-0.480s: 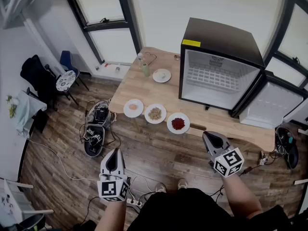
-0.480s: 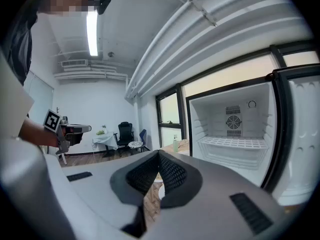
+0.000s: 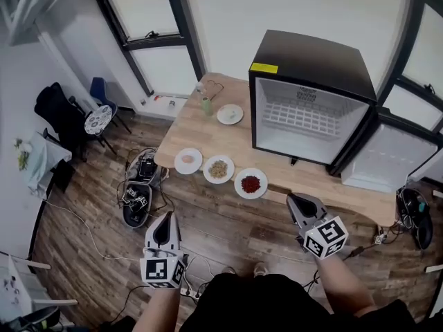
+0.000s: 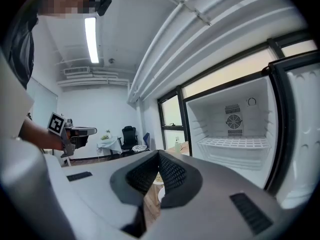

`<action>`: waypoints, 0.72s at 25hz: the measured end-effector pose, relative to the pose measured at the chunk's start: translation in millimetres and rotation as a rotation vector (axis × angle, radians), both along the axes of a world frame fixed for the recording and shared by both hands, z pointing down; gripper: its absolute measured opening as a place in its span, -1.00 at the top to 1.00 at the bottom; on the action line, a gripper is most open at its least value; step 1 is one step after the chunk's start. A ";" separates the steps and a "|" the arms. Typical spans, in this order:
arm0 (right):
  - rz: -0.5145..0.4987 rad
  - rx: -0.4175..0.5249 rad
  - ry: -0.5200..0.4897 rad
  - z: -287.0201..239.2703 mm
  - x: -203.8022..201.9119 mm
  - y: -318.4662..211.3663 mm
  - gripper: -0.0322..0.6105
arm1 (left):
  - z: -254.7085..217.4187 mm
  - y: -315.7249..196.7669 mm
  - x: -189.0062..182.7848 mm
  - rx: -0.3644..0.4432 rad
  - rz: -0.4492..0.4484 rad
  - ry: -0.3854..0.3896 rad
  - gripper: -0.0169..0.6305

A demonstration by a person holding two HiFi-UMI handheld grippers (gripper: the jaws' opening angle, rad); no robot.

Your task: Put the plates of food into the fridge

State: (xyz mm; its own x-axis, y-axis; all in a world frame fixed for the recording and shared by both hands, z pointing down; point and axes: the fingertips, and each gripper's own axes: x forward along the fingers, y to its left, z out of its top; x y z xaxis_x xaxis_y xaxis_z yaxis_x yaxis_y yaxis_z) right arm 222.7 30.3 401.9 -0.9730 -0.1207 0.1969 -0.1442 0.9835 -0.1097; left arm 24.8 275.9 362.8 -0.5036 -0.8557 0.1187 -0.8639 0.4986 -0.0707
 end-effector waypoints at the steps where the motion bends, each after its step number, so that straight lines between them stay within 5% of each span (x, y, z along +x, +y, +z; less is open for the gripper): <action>1: -0.004 -0.004 -0.004 1.6 2.0 -2.3 0.83 | 0.0 -3.6 1.8 -0.005 -0.002 -0.005 0.93; 18: 0.053 -0.022 -0.033 26.0 -3.1 -39.4 0.83 | 1.9 -81.8 -23.0 0.014 0.096 -0.032 0.93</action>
